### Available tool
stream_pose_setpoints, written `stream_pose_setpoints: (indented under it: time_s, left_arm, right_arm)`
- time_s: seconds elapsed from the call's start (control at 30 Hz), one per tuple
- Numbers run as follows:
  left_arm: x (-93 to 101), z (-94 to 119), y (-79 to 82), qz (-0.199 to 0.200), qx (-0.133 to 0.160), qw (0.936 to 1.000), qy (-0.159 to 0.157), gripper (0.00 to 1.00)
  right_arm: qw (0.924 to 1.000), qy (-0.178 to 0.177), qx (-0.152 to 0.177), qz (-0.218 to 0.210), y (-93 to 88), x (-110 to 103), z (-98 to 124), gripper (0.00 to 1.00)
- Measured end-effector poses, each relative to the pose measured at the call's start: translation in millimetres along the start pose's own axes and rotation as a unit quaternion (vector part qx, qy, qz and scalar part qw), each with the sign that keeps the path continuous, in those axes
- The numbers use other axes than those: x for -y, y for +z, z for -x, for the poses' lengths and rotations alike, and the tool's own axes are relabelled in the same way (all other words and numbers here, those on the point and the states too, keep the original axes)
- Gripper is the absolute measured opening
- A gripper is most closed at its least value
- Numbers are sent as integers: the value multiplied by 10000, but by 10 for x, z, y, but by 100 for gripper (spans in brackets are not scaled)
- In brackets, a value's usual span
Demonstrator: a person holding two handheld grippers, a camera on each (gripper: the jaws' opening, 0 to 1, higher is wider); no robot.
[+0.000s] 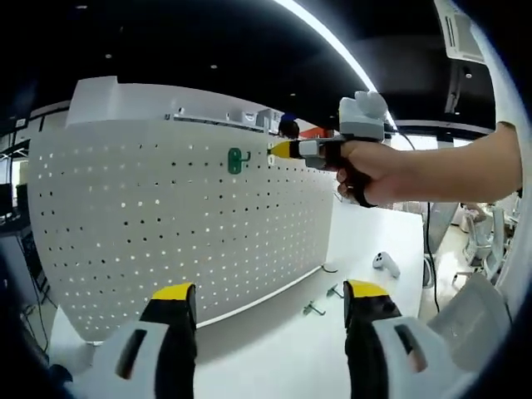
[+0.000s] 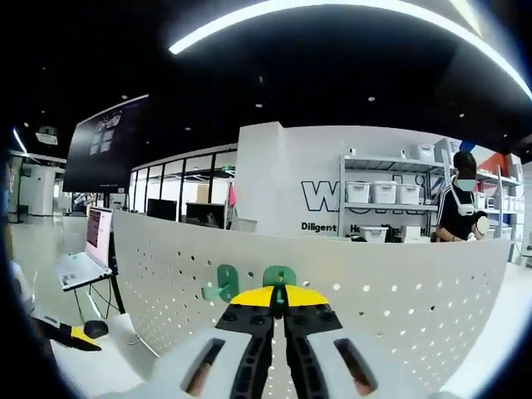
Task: Insert the hook assembly into the mounting plate slot until the hook locks in place.
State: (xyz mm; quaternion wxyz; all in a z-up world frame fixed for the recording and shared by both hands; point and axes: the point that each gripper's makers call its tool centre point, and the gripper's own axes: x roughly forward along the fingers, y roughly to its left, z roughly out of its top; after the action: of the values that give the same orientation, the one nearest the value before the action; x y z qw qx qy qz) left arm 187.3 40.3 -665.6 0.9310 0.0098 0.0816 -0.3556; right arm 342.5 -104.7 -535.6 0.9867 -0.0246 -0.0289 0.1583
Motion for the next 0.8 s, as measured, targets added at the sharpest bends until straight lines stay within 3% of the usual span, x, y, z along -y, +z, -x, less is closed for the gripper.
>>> stream_pose_setpoints:
  time_s: [0.37, 0.8]
  left_arm:
    - [16, 53, -109, 13, -121, 9999, -17, 74]
    - [-11, 64, -103, 157, -89, 9998, 16, 73]
  right_arm:
    - [10000, 8, 23, 24, 4, -1, -56, 1]
    - [10000, 67, -10, 72, -39, -45, -138, 1]
